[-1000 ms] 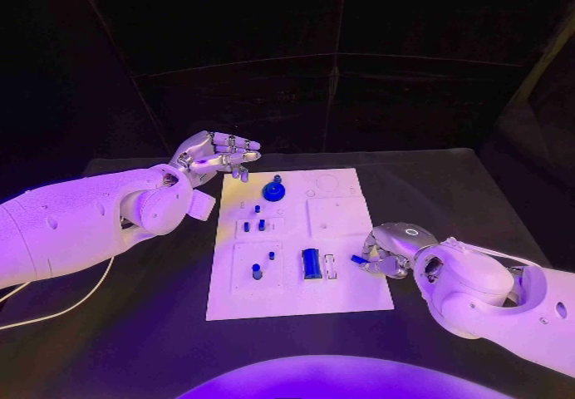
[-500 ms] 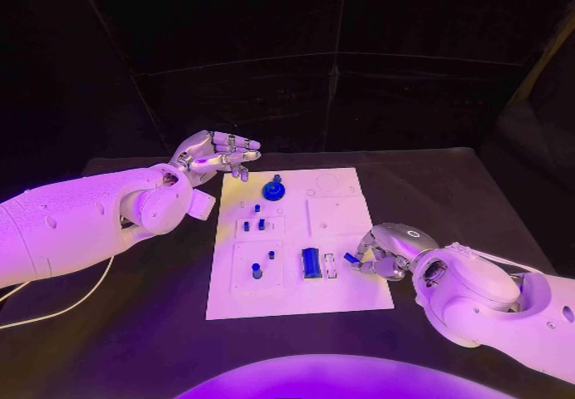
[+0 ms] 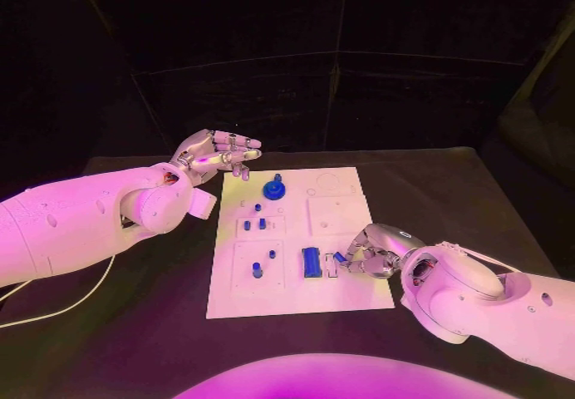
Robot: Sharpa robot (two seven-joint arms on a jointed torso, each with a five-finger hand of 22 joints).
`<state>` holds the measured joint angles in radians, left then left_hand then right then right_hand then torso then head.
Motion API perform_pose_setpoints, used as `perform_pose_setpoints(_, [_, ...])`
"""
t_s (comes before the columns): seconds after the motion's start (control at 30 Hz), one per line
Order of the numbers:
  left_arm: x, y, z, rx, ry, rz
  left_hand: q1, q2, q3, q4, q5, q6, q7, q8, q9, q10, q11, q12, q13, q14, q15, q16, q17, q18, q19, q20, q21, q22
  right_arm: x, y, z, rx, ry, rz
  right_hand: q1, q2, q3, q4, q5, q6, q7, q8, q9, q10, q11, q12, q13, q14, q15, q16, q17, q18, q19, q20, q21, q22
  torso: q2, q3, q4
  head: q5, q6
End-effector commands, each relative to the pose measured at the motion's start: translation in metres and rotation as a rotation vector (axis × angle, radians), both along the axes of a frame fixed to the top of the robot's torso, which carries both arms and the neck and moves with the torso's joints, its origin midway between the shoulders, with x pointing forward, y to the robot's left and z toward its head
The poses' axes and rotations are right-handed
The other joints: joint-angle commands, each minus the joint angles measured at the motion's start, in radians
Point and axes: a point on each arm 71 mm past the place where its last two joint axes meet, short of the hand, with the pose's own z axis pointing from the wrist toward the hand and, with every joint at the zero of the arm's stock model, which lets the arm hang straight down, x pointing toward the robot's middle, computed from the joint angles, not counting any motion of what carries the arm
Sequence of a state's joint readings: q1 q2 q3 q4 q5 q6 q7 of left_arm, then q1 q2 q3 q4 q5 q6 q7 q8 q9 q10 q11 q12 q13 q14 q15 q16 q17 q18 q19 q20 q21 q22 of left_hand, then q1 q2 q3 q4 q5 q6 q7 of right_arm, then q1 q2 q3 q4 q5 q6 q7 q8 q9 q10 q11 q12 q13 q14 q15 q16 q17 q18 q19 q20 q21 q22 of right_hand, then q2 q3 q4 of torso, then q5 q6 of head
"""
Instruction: Assemble the parts on the task board
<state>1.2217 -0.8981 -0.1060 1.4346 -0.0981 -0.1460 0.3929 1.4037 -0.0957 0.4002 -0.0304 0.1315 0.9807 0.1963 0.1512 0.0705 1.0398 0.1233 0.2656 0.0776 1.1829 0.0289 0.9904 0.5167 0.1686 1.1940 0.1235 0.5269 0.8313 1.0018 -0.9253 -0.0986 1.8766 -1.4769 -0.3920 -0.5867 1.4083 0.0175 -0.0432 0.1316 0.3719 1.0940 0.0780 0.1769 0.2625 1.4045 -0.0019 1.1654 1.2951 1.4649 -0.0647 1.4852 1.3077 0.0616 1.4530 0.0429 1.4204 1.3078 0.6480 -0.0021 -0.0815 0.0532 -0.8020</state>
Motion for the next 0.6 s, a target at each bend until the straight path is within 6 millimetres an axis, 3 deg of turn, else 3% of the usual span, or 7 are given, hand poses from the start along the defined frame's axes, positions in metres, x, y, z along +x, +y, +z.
perform_pose_setpoints(0.03, [0.000,-0.001,0.002,-0.018,-0.009,-0.003,-0.010,0.003,-0.006,-0.002,0.000,-0.005,0.000,0.006,0.000,-0.005,-0.002,0.005,-0.001,-0.008,0.001,0.004,-0.002,0.014,-0.006,0.001,-0.005,-0.002,0.001,0.003,-0.001,0.045,0.032,-0.035,-0.017,-0.005,0.004,0.008,0.010,0.011,0.000,-0.005,0.002,0.010,-0.001,0.003,0.001,0.080,-0.006,0.006,0.130,-0.006,0.006,-0.003,0.006,0.005,0.001,0.0014,-0.0001,0.002,-0.001])
perform_pose_setpoints(0.6, [0.000,-0.002,0.002,-0.018,-0.005,-0.008,-0.010,0.003,-0.006,-0.002,0.000,-0.005,0.000,0.006,0.000,-0.005,-0.002,0.005,-0.001,-0.008,0.001,0.004,-0.002,0.014,-0.006,0.001,-0.005,-0.002,0.002,0.013,-0.004,0.035,0.058,-0.009,-0.069,-0.030,0.006,0.050,0.061,0.024,-0.003,-0.012,0.006,0.017,-0.003,0.010,0.008,0.081,-0.007,0.010,0.137,-0.008,0.009,-0.004,0.010,0.012,0.000,0.0007,-0.0010,0.003,-0.003])
